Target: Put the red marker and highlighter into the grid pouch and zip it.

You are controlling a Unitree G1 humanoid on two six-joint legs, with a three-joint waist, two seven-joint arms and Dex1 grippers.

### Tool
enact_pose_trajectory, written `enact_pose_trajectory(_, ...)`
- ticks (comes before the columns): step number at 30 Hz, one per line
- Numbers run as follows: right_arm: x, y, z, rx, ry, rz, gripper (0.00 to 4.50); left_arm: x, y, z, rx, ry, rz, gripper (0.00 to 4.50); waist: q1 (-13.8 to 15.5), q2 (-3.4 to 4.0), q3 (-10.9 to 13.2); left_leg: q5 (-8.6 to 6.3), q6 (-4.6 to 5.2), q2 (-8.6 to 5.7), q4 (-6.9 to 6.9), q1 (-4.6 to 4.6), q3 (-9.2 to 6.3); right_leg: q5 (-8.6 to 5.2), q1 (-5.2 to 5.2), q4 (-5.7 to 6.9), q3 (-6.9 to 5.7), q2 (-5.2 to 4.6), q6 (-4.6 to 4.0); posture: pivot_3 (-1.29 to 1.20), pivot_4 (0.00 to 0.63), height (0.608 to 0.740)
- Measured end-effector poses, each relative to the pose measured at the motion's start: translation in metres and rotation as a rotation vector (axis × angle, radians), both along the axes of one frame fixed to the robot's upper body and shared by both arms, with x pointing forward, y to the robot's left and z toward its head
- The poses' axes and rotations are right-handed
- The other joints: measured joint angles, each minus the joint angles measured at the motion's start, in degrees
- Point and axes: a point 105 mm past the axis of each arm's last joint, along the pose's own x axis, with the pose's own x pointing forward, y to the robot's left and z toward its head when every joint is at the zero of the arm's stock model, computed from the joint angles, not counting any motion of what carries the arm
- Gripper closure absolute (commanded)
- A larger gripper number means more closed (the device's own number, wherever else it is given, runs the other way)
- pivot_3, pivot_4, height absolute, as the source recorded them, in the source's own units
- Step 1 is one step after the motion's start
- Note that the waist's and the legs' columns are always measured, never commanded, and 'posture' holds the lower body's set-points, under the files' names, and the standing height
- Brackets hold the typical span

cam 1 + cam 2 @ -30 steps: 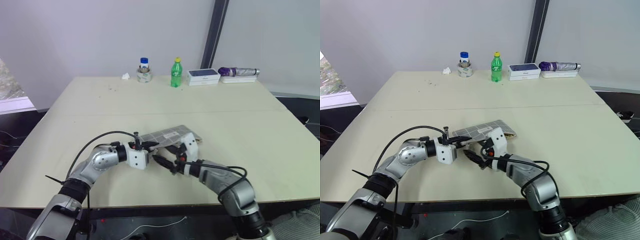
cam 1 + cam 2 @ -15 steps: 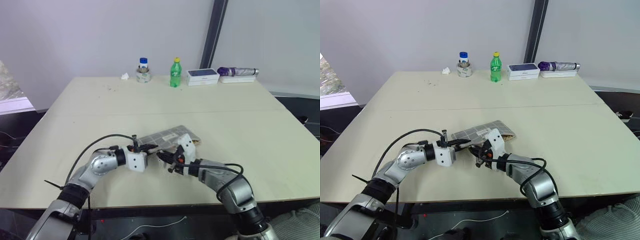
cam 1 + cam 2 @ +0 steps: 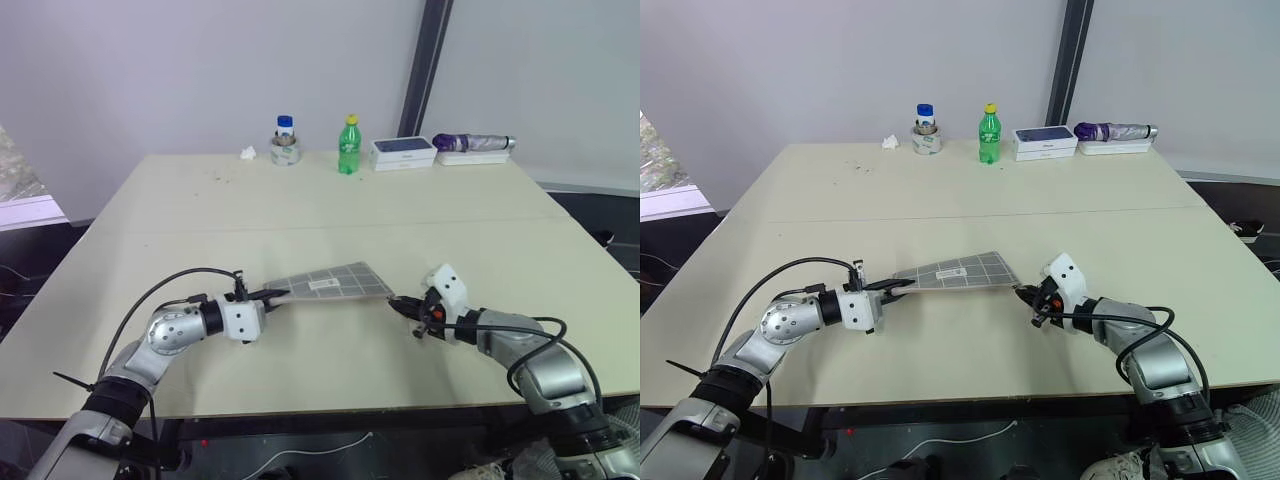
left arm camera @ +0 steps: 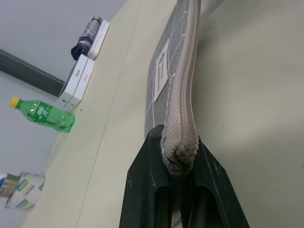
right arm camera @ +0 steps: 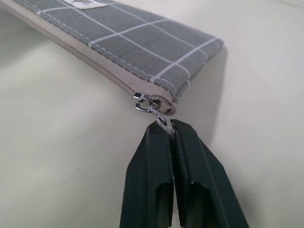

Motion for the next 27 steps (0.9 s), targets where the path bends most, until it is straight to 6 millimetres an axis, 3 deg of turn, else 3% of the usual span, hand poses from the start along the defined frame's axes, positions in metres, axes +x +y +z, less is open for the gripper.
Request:
enact_pose_trajectory(3, 0.003, -0.003, 0.001, -0.007, -0.019, -0.019, 3.51, 0.005, 0.009, -0.004, -0.097, 0.134, 0.047, 3.41, -0.02, -0.01, 0.00, 0.00, 0.00, 0.00, 0.02, 0.00, -0.01, 0.00, 0.01, 0.00, 0.00, 0.00, 0.00, 0.00, 0.150, 0.740)
enact_pose_trajectory(8, 0.008, -0.017, -0.001, -0.005, -0.015, -0.079, 1.04, 0.008, 0.029, -0.001, -0.208, 0.217, 0.133, 0.98, 0.03, 0.00, 0.00, 0.00, 0.00, 0.00, 0.02, -0.01, -0.02, 0.00, 0.01, 0.00, 0.00, -0.01, 0.00, 0.00, 0.150, 0.740)
enact_pose_trajectory(10, 0.005, -0.017, -0.002, 0.010, 0.000, -0.077, 0.06, 0.002, 0.030, 0.001, -0.238, 0.226, 0.125, 0.96, 0.03, 0.00, 0.00, 0.00, 0.00, 0.00, 0.02, -0.01, -0.02, 0.00, 0.01, -0.01, 0.01, -0.01, 0.00, 0.00, 0.150, 0.740)
enact_pose_trajectory(12, -0.008, -0.011, -0.007, 0.035, 0.029, -0.041, 0.02, -0.007, 0.040, -0.002, -0.269, 0.259, 0.141, 0.96, 0.01, 0.00, 0.00, 0.00, 0.00, 0.03, -0.03, 0.00, -0.03, -0.01, -0.01, -0.03, 0.02, -0.01, -0.02, 0.00, 0.150, 0.740)
enact_pose_trajectory(15, -0.022, -0.013, -0.011, 0.096, 0.066, -0.032, 0.02, -0.017, 0.072, -0.006, -0.308, 0.329, 0.231, 0.96, -0.18, 0.03, 0.03, 0.00, 0.01, 0.03, -0.03, -0.01, -0.02, -0.02, -0.03, -0.03, 0.04, -0.02, -0.05, 0.00, 0.150, 0.740)
enact_pose_trajectory(20, -0.024, -0.060, 0.025, 0.090, -0.043, -0.142, 0.02, -0.033, 0.116, 0.003, -0.383, 0.365, 0.380, 0.96, 0.71, 0.04, 0.03, -0.04, 0.05, 0.01, 0.01, 0.03, -0.03, -0.02, 0.01, -0.14, 0.02, -0.07, -0.05, 0.00, 0.150, 0.740)
enact_pose_trajectory(27, -0.043, -0.094, 0.032, 0.012, -0.027, -0.139, 0.02, -0.050, 0.151, 0.002, -0.404, 0.364, 0.538, 0.96, 0.25, 0.06, 0.03, -0.06, 0.07, 0.04, -0.05, 0.02, 0.04, -0.04, 0.06, -0.18, 0.04, -0.08, -0.08, 0.00, 0.150, 0.740)
